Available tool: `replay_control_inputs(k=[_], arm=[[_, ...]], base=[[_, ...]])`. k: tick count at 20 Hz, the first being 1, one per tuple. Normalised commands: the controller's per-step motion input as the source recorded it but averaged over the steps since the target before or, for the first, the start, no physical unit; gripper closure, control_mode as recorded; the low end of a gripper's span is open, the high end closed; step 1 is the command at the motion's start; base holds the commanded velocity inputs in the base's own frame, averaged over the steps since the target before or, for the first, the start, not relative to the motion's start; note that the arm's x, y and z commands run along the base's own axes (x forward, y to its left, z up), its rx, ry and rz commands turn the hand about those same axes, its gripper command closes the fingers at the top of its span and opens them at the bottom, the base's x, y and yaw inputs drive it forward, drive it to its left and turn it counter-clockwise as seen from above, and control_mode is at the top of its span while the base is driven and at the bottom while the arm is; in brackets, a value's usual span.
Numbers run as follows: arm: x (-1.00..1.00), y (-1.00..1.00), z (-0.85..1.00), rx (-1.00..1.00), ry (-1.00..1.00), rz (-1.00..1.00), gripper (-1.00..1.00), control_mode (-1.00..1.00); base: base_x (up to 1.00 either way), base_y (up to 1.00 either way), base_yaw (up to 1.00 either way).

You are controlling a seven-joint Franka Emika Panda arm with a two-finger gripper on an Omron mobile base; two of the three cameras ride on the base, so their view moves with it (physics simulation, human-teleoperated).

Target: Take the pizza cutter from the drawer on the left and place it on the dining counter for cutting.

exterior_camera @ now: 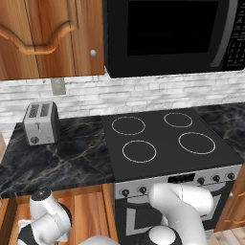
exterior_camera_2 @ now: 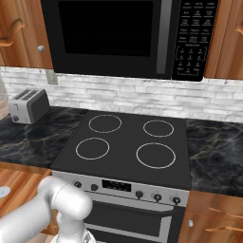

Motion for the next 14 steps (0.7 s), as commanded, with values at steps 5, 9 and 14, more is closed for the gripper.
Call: replay_control_inputs(k=[5,9,14], arm=[[0.00,0.02,-0.12,0.00,0.00,0.00,-1.00,-1.00],[0.09,0.02,-0.08,0.00,0.00,0.00,-1.00,-1.00],[0.21,0.00,-0.09,0.00,0.00,0.00,-1.00,-1.00]], base=[[0.00,0.00,0.00],[0.00,0.00,0.00],[0.00,0.00,0.00]])
